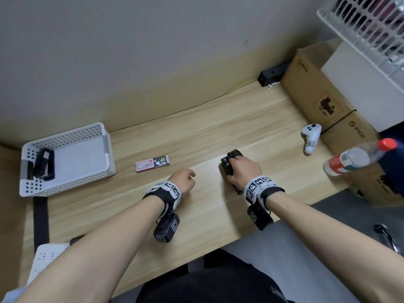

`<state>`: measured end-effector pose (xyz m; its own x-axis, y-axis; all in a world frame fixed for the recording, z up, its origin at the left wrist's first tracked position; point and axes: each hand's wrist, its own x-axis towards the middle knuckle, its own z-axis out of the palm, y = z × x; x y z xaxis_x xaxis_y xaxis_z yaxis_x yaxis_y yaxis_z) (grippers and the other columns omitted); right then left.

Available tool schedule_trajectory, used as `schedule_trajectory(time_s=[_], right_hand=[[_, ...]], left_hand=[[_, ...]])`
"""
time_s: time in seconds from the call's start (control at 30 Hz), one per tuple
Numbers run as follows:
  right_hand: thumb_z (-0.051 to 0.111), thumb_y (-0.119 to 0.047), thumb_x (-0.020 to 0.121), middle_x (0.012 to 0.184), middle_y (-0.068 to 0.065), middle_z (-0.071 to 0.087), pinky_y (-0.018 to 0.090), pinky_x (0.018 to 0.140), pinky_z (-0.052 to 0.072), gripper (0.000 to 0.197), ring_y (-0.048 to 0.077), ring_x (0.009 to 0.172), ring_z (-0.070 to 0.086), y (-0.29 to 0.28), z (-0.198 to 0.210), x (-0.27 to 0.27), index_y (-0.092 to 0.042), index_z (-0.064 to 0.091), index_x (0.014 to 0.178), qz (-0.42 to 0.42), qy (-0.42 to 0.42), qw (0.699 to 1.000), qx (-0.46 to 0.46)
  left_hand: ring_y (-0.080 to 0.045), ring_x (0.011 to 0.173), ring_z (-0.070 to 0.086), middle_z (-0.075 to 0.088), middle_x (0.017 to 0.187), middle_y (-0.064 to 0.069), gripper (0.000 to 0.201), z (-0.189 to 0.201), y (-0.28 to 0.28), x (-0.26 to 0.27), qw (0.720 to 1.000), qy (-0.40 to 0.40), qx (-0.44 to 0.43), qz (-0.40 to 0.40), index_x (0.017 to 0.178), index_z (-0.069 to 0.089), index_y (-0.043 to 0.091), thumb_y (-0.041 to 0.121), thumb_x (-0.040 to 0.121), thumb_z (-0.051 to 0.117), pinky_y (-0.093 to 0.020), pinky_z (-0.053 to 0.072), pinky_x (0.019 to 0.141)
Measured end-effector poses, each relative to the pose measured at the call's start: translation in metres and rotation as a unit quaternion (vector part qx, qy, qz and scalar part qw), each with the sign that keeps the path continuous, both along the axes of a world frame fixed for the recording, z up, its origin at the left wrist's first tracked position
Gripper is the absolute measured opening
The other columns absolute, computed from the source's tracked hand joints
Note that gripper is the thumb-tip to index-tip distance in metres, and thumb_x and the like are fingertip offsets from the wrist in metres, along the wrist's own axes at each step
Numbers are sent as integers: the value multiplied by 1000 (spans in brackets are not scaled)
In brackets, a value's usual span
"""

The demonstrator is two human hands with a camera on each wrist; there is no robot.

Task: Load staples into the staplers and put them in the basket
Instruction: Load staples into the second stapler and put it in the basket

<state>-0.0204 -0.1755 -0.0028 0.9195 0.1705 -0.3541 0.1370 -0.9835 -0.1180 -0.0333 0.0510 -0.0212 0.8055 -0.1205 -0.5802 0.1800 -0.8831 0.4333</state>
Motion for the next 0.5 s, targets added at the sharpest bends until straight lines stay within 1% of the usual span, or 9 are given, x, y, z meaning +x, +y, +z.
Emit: schedule_trajectory(time_s=[0.07,0.17,0.2,0.27,0.33,0.37,0.4,0.5], right_hand=[[54,-34,86,107,5,59,38,73,48,27,29,102,59,4,2,2,-14,57,105,5,6,1000,-2],[59,-28,81,104,4,62,38,76,51,23,29,102,59,12,5,7,-15,60,101,12,29,1000,-1],[60,-24,79,102,4,63,38,75,51,21,28,100,60,16,5,8,-16,61,98,17,36,999,-2],[61,-21,78,95,5,62,36,69,51,13,28,95,60,24,7,10,-17,63,90,29,47,998,4],[59,-21,80,89,4,59,35,63,46,4,28,94,57,37,6,10,-20,61,82,41,54,997,24],[58,-21,80,89,3,58,34,62,44,3,27,95,55,43,5,10,-21,61,81,49,58,997,32],[57,-20,79,90,3,58,34,63,44,6,27,97,54,51,3,10,-22,62,82,57,62,996,37],[57,-17,76,95,1,59,39,72,52,23,24,102,51,78,-3,8,-24,67,96,102,72,991,52]], left_hand=[[-25,117,56,62,127,-8,38,0,4,-2,1000,5,1,4,125,62,13,13,90,48,-29,42,98],[-25,118,56,62,127,-7,38,1,12,-3,1000,4,2,15,126,61,15,14,91,47,-27,41,97],[-25,117,56,63,127,-7,38,2,16,-3,1000,3,3,18,127,61,16,14,91,47,-27,41,96],[-25,116,57,63,125,-7,39,4,24,-3,1000,6,3,22,127,60,17,14,91,47,-26,42,94],[-25,114,59,64,124,-6,39,6,39,-5,999,11,0,30,127,60,18,14,91,48,-25,42,93],[-25,114,59,64,123,-6,39,7,47,-6,999,13,-4,35,127,60,17,14,90,48,-25,43,93],[-25,113,59,64,123,-6,39,8,55,-8,999,16,-8,39,127,60,17,13,90,48,-26,43,93],[-25,114,59,64,123,-7,38,8,83,-19,998,19,-20,61,126,61,15,13,90,49,-26,43,93]])
